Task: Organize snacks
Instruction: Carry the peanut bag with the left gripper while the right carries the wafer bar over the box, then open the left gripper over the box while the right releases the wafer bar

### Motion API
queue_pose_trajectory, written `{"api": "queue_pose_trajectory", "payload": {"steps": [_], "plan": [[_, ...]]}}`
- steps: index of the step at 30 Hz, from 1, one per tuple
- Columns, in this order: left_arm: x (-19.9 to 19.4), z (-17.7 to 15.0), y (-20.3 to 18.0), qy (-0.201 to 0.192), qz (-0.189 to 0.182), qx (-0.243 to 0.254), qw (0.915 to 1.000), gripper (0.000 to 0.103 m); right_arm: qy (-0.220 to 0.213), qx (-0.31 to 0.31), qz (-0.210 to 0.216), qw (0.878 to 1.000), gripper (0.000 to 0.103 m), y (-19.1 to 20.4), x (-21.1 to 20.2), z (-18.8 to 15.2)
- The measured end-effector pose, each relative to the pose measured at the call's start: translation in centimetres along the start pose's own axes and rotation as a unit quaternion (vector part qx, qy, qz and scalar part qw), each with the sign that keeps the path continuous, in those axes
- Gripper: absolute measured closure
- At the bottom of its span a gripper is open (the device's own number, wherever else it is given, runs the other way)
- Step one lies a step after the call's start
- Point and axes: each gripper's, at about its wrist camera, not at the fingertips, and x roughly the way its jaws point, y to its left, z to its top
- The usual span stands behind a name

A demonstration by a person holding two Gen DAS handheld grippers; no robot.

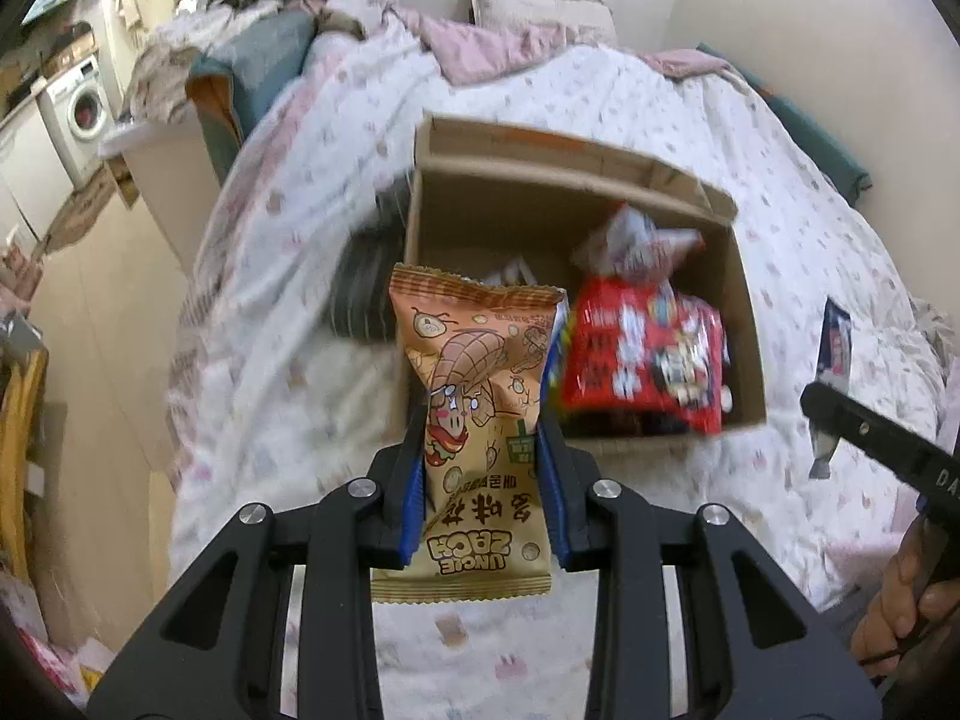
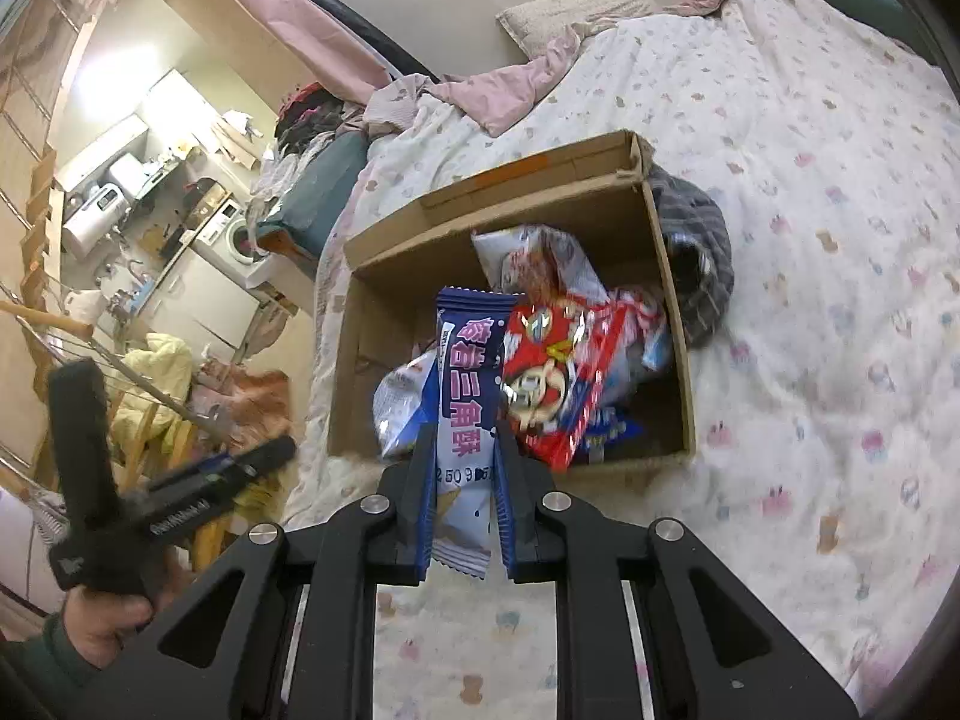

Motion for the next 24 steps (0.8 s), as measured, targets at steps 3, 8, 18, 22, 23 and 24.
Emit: {"api": "queue_pose_trajectory", "payload": {"steps": [3, 8, 18, 22, 23, 24], "plan": [[0.9, 1.8, -0.1, -0.006, -0.002, 0.000, 1.0000, 0.075, 0.003, -0.007, -0.006, 1.000, 0.085, 0.2, 1.1, 1.3], [2.3, 3.8, -0.9, -0.014, -0.008, 0.007, 0.9998, 0.075, 0.012, -0.013, -0.008, 1.000, 0.085, 0.5, 3.7, 3.2], [6.9, 4.2, -1.7, -0.017, 0.003, 0.037, 0.9992, 0.075, 0.034, 0.000, 0.026, 0.999, 0.085, -0.8, 7.9, 2.0], [7.9, 4.3, -1.4, -0.008, -0.007, 0.025, 0.9996, 0.074, 0.035, 0.001, 0.028, 0.999, 0.085, -1.1, 8.3, 2.3], [8.1, 4.3, -1.2, -0.010, -0.004, 0.020, 0.9997, 0.074, 0.036, 0.002, 0.030, 0.999, 0.085, -1.2, 8.4, 2.4], [8.2, 4.5, -1.0, -0.011, -0.002, 0.016, 0.9998, 0.074, 0.035, 0.005, 0.032, 0.999, 0.085, -1.2, 8.6, 2.6]]}}
